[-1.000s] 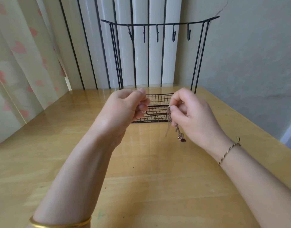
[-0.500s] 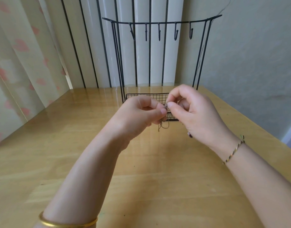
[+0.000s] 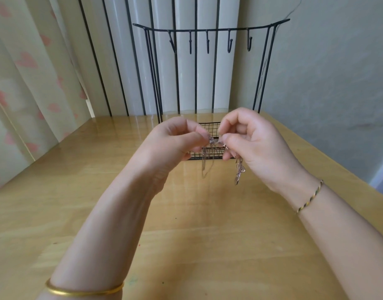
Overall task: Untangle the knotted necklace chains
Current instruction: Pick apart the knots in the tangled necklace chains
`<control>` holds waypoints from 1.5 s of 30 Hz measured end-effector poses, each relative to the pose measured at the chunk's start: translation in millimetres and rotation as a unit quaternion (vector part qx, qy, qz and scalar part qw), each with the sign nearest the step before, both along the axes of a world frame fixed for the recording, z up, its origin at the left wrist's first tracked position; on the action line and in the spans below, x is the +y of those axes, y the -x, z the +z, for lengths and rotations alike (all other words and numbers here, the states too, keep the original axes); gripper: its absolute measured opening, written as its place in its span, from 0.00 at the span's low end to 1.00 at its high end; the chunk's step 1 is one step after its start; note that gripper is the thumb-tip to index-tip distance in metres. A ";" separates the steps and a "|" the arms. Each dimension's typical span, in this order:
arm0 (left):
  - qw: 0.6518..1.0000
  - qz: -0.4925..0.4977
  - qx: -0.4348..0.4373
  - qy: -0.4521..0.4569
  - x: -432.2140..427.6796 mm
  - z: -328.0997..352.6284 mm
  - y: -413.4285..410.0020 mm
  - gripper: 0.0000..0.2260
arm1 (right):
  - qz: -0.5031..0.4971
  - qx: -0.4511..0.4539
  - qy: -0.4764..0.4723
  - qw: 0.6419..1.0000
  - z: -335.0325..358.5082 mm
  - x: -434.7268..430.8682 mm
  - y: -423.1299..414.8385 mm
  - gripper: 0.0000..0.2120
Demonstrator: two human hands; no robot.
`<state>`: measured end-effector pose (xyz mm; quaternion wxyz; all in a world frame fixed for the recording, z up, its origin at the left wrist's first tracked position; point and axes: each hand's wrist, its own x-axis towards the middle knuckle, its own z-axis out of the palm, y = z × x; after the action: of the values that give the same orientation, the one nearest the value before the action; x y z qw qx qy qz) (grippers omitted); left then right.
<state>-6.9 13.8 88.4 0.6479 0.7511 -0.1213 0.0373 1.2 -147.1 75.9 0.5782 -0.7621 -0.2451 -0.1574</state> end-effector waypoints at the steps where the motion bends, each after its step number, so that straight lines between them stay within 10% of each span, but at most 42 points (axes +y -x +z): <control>1: 1.000 -0.001 -0.010 0.002 0.0 0.2 0.1 0.06 | 0.001 0.024 -0.015 1.000 -0.2 0.7 0.0 0.11; 7: 0.997 0.024 -0.069 -0.001 0.8 0.4 -1.6 0.12 | 0.032 0.147 -0.060 0.987 -0.7 3.1 2.2 0.06; 24: 0.998 0.019 -0.047 -0.024 -2.5 -0.7 -2.4 0.08 | -0.033 0.067 0.018 0.997 -0.9 4.1 1.8 0.07; 33: 0.975 -0.053 -0.016 0.216 0.8 4.0 -2.5 0.11 | -0.024 0.085 0.001 0.996 1.0 1.7 2.9 0.07; 45: 0.975 -0.039 -0.015 0.217 -4.9 5.0 3.3 0.12 | -0.002 0.129 -0.020 0.991 1.1 5.1 6.3 0.05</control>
<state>-10.2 8.9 93.4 0.7946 0.5865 -0.1492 0.0488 -5.1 -142.0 77.0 0.6196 -0.7648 -0.1644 -0.0637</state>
